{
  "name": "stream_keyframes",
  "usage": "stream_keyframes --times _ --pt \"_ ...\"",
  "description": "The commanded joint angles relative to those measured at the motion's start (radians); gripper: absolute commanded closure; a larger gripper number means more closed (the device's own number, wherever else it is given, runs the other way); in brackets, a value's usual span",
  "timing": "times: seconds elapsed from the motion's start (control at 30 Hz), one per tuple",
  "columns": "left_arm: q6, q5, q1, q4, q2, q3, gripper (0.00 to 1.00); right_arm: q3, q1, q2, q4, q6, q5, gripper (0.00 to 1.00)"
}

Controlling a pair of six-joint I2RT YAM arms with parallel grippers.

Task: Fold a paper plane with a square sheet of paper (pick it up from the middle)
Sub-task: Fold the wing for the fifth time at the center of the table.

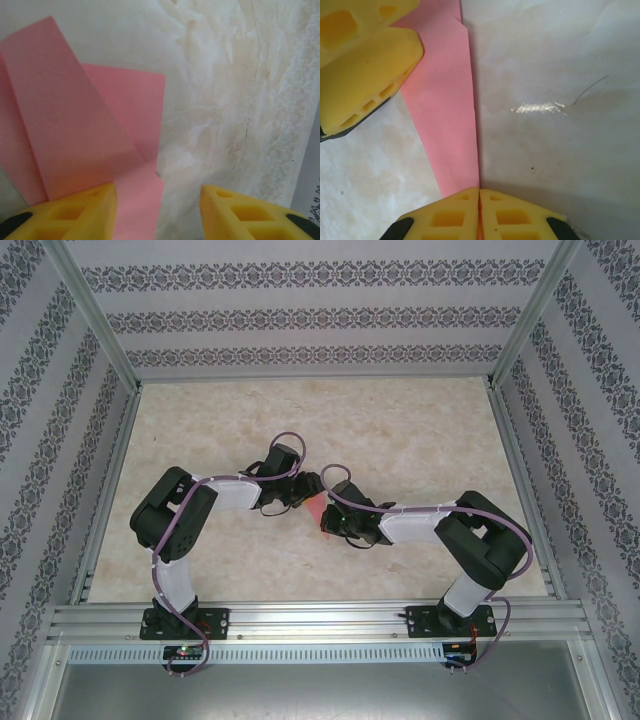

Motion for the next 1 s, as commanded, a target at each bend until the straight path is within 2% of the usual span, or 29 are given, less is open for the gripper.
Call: stream_keyframes --times 0.0,0.3,0.37,0.43,0.63,0.73,0.87,0.97 --pt "0.008 -0.046 0.016 -0.113 0.036 -0.008 0.52 0.013 0.024 0.082 -0.042 0.009 0.007 0.91" --pt "0.025 -0.059 0.015 -0.187 0.069 0.01 0.54 0.041 0.043 0.065 -0.139 0.028 0.081 0.89" --pt "0.028 -0.069 0.016 -0.207 0.074 0.009 0.55 0.041 0.04 0.022 -0.129 0.025 0.073 0.88" --pt "0.032 -0.066 0.015 -0.213 0.082 0.005 0.55 0.039 0.037 -0.03 -0.122 0.022 0.073 0.82" --pt "0.035 -0.065 0.015 -0.208 0.088 -0.002 0.55 0.021 0.016 -0.184 -0.111 0.017 0.075 0.78" --pt "0.041 -0.067 0.015 -0.212 0.091 0.005 0.56 -0.002 0.008 -0.191 -0.025 0.011 -0.003 0.84" --pt "0.051 -0.063 0.015 -0.221 0.09 0.016 0.56 -0.02 0.011 -0.127 0.134 0.037 -0.143 0.91" --pt "0.055 -0.064 0.015 -0.224 0.087 0.019 0.56 -0.018 0.008 -0.084 0.163 0.059 -0.147 0.92"
